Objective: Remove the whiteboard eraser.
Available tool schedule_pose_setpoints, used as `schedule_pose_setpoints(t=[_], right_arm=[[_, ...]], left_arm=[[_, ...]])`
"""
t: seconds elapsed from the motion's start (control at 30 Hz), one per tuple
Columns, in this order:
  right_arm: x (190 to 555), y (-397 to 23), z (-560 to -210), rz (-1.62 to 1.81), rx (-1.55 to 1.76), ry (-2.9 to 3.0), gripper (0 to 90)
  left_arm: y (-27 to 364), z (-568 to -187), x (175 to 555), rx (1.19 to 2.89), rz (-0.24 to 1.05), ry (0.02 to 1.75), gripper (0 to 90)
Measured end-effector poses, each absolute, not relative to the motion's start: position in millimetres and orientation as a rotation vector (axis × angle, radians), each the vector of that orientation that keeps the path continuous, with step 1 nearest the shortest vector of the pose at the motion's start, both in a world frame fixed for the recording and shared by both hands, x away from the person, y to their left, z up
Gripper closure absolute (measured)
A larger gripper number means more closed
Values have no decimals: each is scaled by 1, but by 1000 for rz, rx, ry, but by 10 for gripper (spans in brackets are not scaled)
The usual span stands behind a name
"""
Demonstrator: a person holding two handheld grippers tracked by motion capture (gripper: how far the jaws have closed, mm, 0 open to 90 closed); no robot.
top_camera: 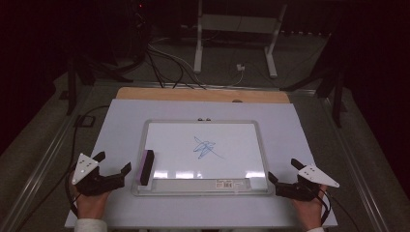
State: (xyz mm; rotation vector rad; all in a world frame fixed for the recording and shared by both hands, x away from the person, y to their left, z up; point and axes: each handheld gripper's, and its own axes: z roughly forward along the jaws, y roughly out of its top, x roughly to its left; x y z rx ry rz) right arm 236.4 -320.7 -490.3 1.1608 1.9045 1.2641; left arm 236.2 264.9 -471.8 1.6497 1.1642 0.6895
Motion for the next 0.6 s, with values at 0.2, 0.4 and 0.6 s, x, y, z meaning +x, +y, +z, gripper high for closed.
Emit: schedule_pose_setpoints(t=[0.2, 0.4, 0.6], right_arm=[[236, -319, -490, 1260, 1161, 1907, 2], [236, -319, -490, 1261, 1158, 1908, 2], [236, -320, -490, 1260, 1159, 1906, 2]], left_arm=[[258, -477, 245, 1689, 649, 1182, 19], [253, -480, 249, 1719, 599, 1187, 19], [250, -484, 251, 1743, 562, 1197, 26]])
